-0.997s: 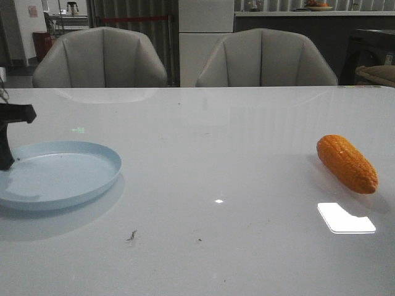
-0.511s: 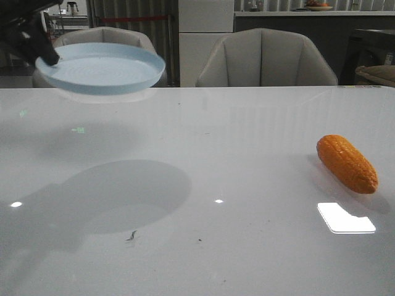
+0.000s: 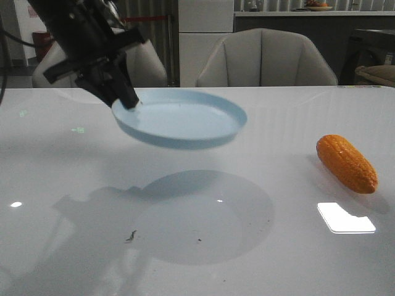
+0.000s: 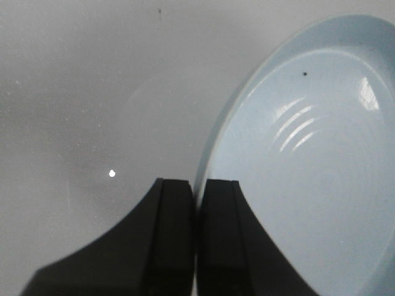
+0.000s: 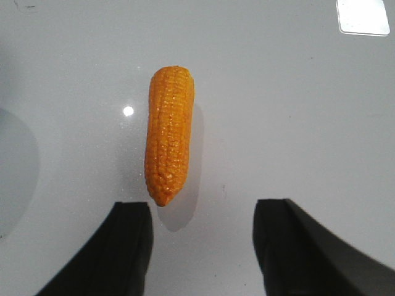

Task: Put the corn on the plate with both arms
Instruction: 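Lift the plate and carry it toward the table center, lowering it, then open the left gripper and raise it away from the plate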

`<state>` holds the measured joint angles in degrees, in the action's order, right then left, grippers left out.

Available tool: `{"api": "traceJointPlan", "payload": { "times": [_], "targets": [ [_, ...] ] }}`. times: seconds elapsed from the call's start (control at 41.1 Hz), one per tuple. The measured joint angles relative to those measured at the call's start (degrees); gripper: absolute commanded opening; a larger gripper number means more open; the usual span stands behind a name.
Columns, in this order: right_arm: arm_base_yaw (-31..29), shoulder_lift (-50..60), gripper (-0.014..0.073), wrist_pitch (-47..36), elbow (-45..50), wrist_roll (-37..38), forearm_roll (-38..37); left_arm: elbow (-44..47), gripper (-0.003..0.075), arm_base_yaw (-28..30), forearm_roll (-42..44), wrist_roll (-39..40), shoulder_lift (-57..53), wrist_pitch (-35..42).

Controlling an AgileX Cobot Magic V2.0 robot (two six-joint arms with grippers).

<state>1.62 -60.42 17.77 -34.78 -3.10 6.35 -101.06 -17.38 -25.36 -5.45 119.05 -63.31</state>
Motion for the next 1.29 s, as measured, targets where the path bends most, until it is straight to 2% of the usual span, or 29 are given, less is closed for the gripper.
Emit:
{"api": "traceJointPlan", "payload": {
  "times": [0.341,0.462,0.56,0.657,0.9,1.143,1.289],
  "targets": [
    [0.0,0.0,0.0479,-0.53,0.0,0.0,0.2,0.0,0.012,-2.92,3.23,-2.16,5.84,-1.74],
    [0.0,0.0,0.0479,-0.63,0.0,0.0,0.2,0.0,0.0204,-3.04,3.23,-3.36,6.65,-1.74],
    [0.0,0.0,0.0479,-0.66,0.0,0.0,0.2,0.0,0.0314,-3.04,3.36,-4.98,6.88,-0.96],
    [0.0,0.0,0.0479,-0.76,0.0,0.0,0.2,-0.37,0.0391,-3.04,3.39,-5.74,6.88,0.54],
    [0.0,0.0,0.0479,-0.88,0.0,0.0,0.2,-6.15,0.0393,-3.04,3.49,-6.19,6.91,0.27],
    [0.0,0.0,0.0479,-4.19,0.0,0.0,0.2,-20.24,0.0393,-1.85,3.49,-8.19,6.42,-6.78],
    [0.0,0.0,0.0479,-4.82,0.0,0.0,0.2,-27.42,0.0393,1.03,3.49,-7.48,4.05,-7.47]
  ]
}}
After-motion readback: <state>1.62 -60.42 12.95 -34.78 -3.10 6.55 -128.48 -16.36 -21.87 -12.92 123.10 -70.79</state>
